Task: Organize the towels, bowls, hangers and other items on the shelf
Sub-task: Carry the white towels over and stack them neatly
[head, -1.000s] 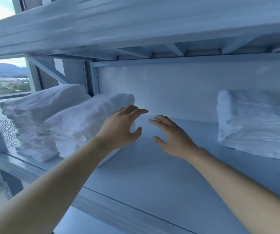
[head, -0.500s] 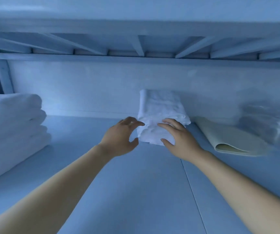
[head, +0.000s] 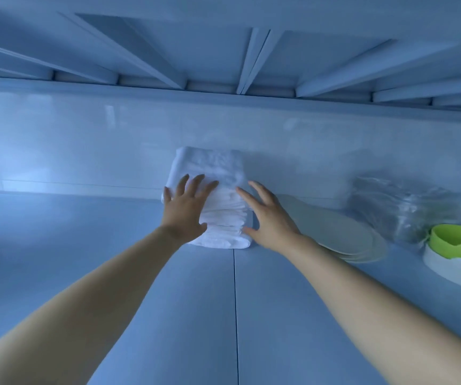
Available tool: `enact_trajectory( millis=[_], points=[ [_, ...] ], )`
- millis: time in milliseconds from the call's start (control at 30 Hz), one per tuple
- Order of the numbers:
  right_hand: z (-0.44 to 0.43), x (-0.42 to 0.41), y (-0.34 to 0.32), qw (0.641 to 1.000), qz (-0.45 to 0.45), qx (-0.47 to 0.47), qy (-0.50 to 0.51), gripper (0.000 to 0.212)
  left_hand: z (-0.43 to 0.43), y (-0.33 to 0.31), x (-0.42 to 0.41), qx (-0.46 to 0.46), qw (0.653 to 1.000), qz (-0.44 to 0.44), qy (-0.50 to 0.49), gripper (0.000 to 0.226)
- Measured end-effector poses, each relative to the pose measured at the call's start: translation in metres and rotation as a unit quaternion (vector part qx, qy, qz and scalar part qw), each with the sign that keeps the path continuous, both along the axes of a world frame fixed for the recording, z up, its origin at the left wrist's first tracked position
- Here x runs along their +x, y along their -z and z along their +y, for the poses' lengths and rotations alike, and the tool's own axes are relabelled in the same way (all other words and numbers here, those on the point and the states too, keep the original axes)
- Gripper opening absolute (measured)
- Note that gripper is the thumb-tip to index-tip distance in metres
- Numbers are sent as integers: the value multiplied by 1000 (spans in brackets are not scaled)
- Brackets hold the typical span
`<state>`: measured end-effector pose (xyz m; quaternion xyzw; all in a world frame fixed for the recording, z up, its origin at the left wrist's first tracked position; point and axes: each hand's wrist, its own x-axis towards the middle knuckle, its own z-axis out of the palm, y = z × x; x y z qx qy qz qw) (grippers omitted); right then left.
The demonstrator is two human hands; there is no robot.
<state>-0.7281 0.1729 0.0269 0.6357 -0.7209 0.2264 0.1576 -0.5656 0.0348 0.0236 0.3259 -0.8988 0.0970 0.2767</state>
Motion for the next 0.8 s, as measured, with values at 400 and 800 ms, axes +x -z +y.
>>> enact_trajectory(
  millis=[400,800],
  points=[
    [-32,3,44,999,23,-6,-38,103,-10,21,-3,-93,990,-76,-70,132],
    [-34,1,46,998,39,-31,-35,104,-6,29,-11,-138,980,-92,-112,138]
  ],
)
